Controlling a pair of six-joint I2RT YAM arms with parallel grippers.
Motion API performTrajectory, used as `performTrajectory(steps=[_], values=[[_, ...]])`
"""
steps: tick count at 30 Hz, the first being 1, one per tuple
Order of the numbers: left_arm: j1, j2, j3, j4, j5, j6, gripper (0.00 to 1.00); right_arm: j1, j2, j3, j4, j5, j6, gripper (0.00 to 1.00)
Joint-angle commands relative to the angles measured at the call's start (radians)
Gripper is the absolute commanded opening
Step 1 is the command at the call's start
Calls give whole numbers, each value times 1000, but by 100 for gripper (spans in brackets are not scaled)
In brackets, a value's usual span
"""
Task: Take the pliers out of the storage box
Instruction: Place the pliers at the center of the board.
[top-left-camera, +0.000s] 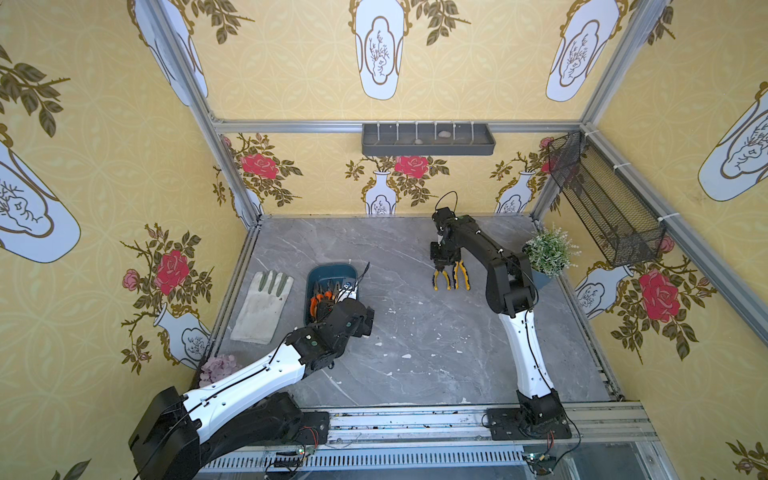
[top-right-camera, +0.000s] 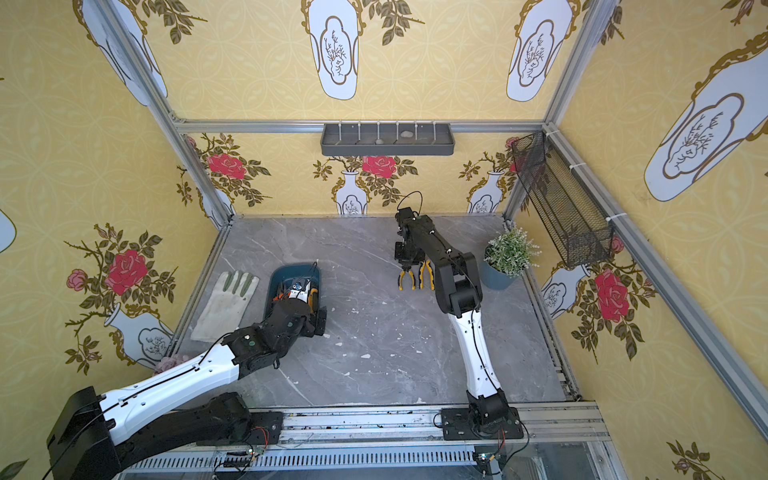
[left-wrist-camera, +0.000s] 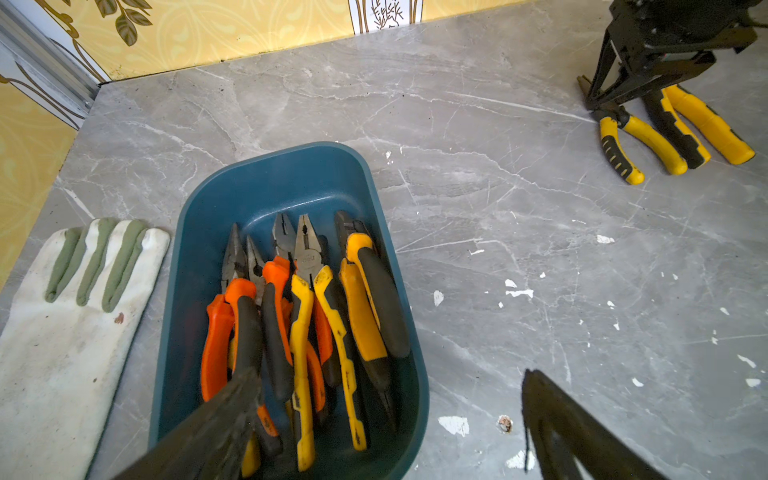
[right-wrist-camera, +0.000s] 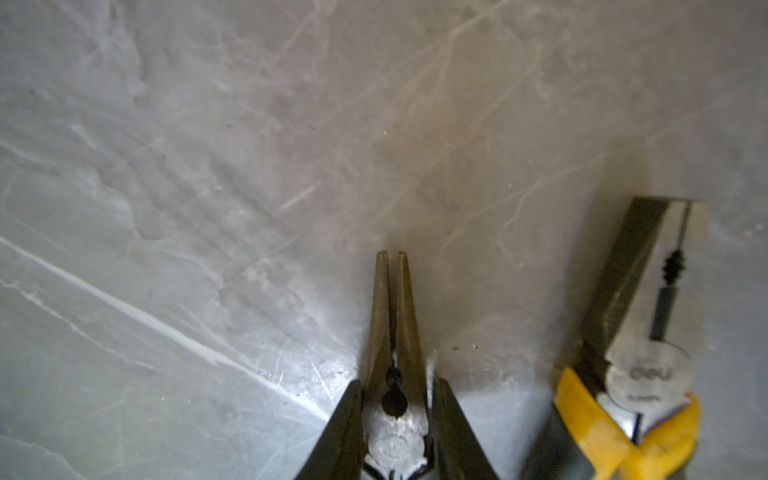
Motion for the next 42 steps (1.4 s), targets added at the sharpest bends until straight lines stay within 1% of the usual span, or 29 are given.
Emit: performTrajectory(steps=[1, 9, 22, 25, 27, 42], values=[[1, -1, -9, 17, 5, -9, 99, 0, 8, 13, -25, 14, 5, 29], [1, 8, -6, 16, 3, -9, 99, 0, 13, 41, -34, 16, 0, 29], [1, 6, -10, 18, 5, -12, 99, 0, 10, 41, -28, 12, -5, 28], [2, 7, -12, 20, 4, -12, 99, 2, 15, 40, -30, 13, -6, 23], [1, 8, -12, 20, 4, -12, 99, 2, 15, 41, -29, 13, -3, 22], [2, 8, -12, 20, 5, -10, 99, 0, 25, 76, -33, 19, -5, 22]])
